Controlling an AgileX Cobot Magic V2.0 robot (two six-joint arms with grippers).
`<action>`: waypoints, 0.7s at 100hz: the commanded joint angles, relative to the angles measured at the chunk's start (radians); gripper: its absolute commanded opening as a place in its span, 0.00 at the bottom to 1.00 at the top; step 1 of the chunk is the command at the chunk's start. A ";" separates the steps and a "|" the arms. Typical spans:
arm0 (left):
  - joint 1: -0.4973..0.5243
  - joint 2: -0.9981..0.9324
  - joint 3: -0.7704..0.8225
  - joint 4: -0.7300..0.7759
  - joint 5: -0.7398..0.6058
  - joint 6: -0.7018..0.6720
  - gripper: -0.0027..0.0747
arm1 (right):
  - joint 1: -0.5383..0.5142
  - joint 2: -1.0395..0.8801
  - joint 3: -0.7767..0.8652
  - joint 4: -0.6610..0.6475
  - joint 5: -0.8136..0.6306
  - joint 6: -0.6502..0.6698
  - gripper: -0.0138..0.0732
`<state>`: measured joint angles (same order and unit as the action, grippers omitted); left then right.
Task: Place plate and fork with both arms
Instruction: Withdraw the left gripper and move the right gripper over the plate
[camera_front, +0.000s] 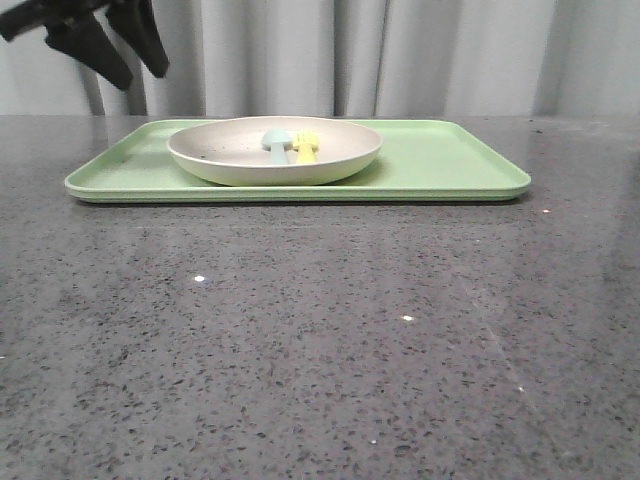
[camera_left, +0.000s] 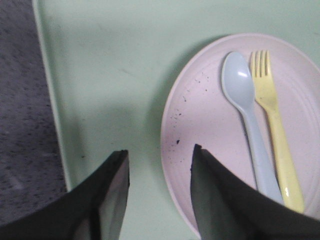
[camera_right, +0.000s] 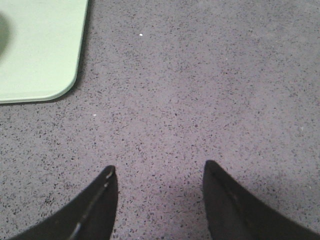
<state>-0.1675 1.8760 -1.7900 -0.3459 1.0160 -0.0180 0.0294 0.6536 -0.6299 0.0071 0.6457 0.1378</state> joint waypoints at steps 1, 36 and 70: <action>-0.007 -0.122 -0.029 0.040 -0.040 -0.007 0.41 | -0.002 0.009 -0.037 -0.007 -0.051 -0.006 0.62; -0.007 -0.412 0.208 0.196 -0.114 -0.025 0.41 | 0.000 0.015 -0.098 -0.007 -0.023 -0.006 0.62; -0.007 -0.737 0.628 0.199 -0.268 -0.037 0.41 | 0.070 0.066 -0.167 -0.007 0.012 -0.006 0.62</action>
<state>-0.1675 1.2379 -1.2223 -0.1407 0.8399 -0.0435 0.0803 0.6925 -0.7384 0.0071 0.7030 0.1378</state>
